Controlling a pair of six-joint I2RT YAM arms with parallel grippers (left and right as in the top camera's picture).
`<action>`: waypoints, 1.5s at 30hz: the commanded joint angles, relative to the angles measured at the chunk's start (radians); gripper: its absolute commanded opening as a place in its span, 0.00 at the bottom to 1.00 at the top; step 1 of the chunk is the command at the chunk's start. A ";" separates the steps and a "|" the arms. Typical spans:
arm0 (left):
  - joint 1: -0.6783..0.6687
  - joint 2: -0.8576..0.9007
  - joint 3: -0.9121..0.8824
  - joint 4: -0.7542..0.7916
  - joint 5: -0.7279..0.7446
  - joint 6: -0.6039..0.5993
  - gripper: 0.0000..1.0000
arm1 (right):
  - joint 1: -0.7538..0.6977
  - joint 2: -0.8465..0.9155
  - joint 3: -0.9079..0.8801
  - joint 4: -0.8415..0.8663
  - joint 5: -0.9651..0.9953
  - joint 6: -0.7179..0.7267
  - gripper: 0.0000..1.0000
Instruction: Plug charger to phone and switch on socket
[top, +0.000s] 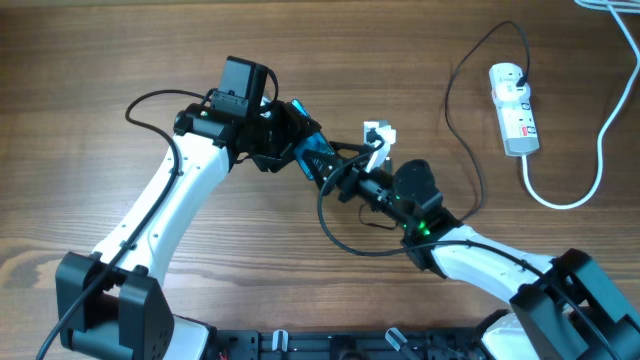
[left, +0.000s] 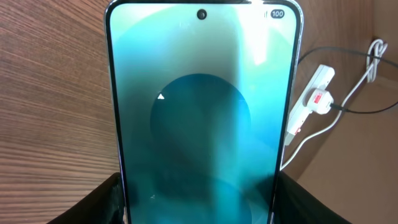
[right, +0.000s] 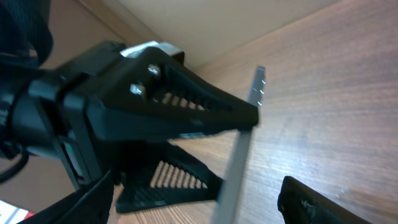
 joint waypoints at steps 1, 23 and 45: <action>-0.002 -0.025 0.021 0.007 0.002 -0.042 0.35 | 0.023 0.011 0.029 -0.011 0.122 0.010 0.83; -0.048 -0.025 0.021 0.033 0.018 -0.097 0.34 | 0.040 0.032 0.032 -0.068 0.143 0.026 0.41; -0.047 -0.025 0.021 0.033 0.017 -0.093 0.35 | 0.040 0.032 0.032 -0.032 0.042 0.092 0.07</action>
